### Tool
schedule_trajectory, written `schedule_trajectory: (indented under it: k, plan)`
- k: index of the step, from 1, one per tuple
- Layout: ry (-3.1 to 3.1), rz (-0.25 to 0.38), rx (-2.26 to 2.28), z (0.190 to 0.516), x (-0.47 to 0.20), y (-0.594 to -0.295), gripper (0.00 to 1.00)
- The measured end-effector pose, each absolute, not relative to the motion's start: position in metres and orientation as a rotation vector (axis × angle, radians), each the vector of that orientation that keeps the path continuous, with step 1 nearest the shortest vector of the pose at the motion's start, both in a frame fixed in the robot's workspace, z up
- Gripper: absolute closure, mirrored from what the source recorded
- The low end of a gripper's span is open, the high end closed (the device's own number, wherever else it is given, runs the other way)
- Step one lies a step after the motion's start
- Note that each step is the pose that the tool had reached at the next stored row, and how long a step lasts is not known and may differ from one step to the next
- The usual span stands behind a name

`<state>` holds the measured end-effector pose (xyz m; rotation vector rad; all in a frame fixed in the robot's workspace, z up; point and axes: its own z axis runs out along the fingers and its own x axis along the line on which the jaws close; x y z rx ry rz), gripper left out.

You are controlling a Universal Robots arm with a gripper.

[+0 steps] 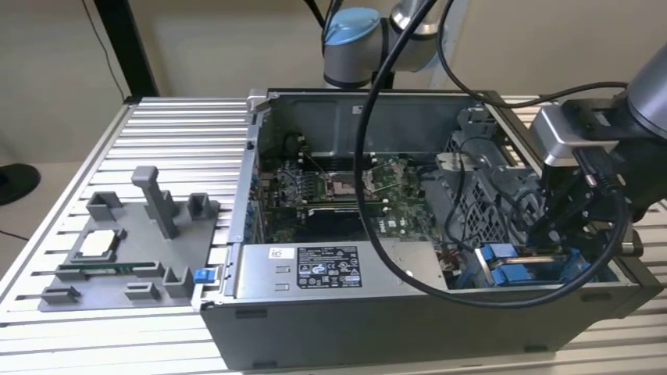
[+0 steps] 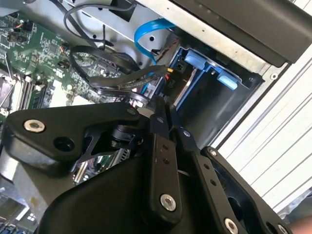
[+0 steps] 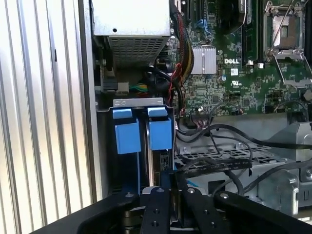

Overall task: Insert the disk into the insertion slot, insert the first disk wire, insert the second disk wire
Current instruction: 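Insert the second disk wire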

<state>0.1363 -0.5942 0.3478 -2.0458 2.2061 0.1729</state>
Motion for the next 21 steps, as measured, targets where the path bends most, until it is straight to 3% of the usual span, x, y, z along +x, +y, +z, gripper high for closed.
schedule_trajectory:
  k: [21]
  plan:
    - [2.185, 0.160, -2.032, 0.3415, 0.1356, -0.5943, 1.00]
